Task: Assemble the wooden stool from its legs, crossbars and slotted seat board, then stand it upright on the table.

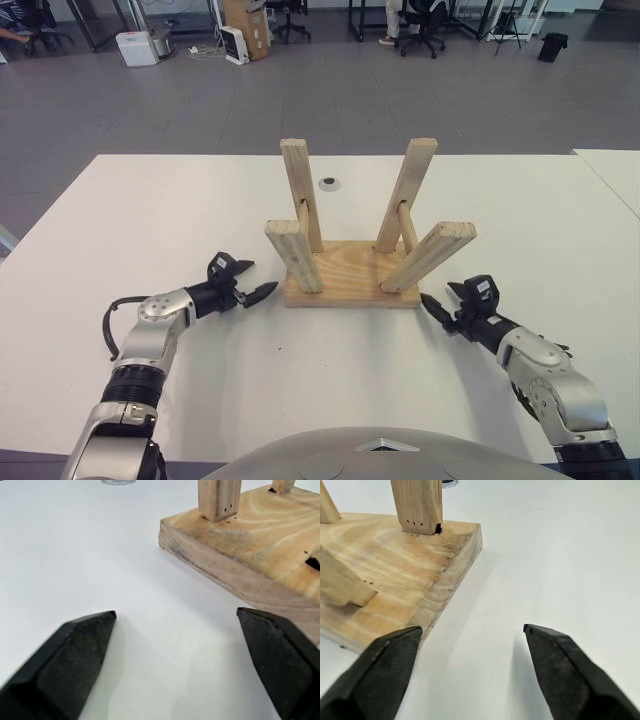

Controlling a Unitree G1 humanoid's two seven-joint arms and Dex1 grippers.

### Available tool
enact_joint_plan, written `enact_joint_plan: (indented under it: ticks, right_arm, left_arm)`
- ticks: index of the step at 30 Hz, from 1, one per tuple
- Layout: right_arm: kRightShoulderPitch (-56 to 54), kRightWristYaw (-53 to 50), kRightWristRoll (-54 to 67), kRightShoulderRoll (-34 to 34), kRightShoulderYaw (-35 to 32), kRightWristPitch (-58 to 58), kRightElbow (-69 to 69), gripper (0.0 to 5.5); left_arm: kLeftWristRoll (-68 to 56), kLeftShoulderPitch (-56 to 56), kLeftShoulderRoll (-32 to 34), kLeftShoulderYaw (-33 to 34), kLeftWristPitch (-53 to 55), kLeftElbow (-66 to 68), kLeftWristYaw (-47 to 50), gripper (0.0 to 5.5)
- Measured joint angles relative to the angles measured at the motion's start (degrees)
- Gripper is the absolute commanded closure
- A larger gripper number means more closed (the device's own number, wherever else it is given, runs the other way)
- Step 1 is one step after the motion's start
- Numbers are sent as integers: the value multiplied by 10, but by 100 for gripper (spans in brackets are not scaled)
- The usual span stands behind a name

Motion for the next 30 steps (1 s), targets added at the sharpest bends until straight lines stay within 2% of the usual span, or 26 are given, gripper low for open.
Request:
enact_joint_plan:
  ticks: [5,9,21,27,30]
  right_arm:
    - [-15,-1,-31,10,7,-5,7,170]
    - [-26,6,-36,14,11,-4,9,170]
    - [-18,31,-83,-7,29,-30,31,170]
    - [-13,39,-83,-6,28,-38,27,170]
    - [-4,64,-53,-26,9,-2,-29,170]
  left_arm:
    - [15,-3,13,-13,-1,0,-5,104]
    - [19,-5,-5,-29,3,-20,3,104]
    - [20,26,-2,-44,8,-62,22,104]
    - [15,38,24,-49,53,-120,1,104]
    - [-5,49,93,-66,138,-215,-79,104]
